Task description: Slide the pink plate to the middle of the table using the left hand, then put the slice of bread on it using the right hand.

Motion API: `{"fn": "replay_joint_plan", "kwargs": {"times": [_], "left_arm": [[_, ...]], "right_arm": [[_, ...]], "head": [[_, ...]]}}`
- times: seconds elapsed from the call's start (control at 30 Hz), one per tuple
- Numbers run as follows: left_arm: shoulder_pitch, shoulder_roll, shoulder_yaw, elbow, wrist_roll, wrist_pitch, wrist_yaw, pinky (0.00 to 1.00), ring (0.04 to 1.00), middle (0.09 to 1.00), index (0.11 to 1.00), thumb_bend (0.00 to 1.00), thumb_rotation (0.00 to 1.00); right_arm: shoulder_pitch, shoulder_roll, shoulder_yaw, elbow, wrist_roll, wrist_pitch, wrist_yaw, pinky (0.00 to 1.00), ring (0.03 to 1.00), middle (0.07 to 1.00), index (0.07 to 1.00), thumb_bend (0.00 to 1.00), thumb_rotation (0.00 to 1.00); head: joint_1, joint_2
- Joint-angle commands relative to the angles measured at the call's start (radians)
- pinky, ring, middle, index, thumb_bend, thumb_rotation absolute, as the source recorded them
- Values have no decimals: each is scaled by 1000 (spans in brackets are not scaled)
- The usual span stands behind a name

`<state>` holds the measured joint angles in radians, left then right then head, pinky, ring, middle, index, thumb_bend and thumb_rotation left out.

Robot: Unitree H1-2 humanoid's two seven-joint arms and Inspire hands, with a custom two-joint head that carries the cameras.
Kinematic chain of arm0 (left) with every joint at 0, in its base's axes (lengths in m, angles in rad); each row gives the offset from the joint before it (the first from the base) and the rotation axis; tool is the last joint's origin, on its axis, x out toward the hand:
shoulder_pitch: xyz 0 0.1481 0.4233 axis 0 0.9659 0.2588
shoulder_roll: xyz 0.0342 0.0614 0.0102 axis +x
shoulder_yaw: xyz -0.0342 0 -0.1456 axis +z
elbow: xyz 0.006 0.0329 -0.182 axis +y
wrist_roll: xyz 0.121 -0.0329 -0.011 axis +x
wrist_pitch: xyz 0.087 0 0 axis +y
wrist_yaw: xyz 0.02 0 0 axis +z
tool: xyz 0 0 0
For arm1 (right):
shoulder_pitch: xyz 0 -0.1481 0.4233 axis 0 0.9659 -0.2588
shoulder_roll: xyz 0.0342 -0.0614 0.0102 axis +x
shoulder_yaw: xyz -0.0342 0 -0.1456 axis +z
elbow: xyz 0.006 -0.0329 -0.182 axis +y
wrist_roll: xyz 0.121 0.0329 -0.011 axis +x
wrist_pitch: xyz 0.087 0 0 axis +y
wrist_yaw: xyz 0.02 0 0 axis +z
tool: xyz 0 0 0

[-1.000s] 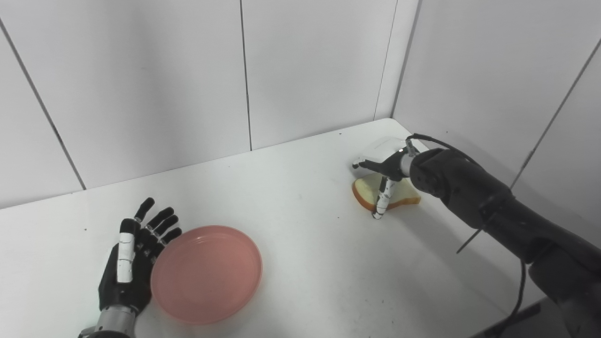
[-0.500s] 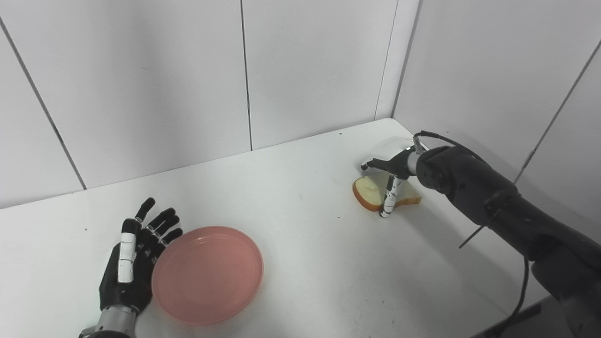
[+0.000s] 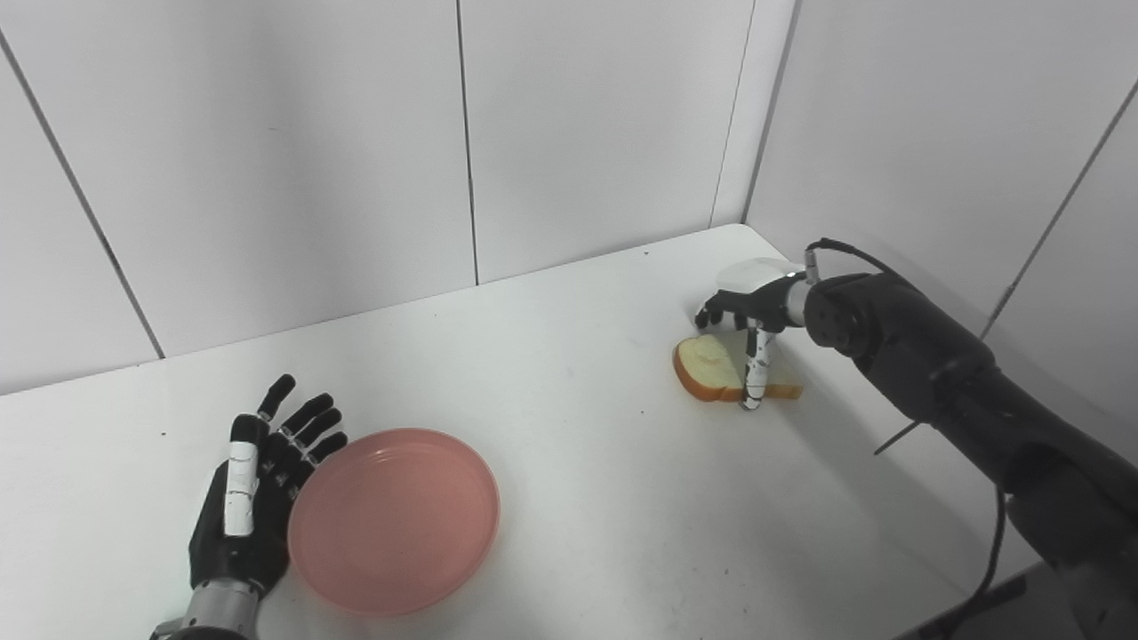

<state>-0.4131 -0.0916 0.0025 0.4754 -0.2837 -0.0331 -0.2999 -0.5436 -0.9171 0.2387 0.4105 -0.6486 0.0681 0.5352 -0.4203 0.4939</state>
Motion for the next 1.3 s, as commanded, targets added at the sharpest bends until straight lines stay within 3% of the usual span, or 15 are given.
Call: {"fn": "replay_joint_plan", "kwargs": {"times": [0.0,0.07,0.2,0.4,0.57,0.73,1.13,1.17,1.27], "left_arm": [[72,-5,-12,42,5,44,-5,755,797,771,887,928,778],[73,-6,-12,38,7,49,-1,753,794,771,887,931,780],[76,-6,-13,30,10,58,6,757,790,769,888,935,780],[79,-6,-17,23,9,64,4,751,797,779,895,925,784],[80,-5,-17,29,6,60,2,756,796,783,890,917,783],[82,-4,-18,26,7,63,3,750,795,782,887,915,781],[79,-27,-31,18,10,67,14,729,791,779,870,892,776],[80,-32,-33,11,12,72,20,730,789,778,869,884,774],[85,-43,-39,-2,20,75,36,727,783,774,870,873,780]], "right_arm": [[20,-3,-17,6,29,-30,-36,459,515,588,649,960,242],[41,5,-15,10,26,-68,-94,430,478,542,520,613,179],[73,16,5,-2,-9,-77,-178,356,414,468,485,528,161],[109,17,4,-4,-11,-143,-281,304,359,427,480,517,155],[134,10,-3,-41,6,-161,-296,317,376,443,480,516,154],[132,-6,-9,-123,16,-137,-251,345,398,462,482,516,156],[64,16,-44,-376,58,-157,-160,259,321,400,477,521,149],[56,17,-41,-394,62,-164,-148,269,332,435,486,525,67],[38,30,-32,-442,72,-170,-114,293,360,467,486,528,16]], "head": [[3,3],[3,4],[3,7],[2,8],[4,9],[4,12],[59,35],[76,43],[97,51]]}}
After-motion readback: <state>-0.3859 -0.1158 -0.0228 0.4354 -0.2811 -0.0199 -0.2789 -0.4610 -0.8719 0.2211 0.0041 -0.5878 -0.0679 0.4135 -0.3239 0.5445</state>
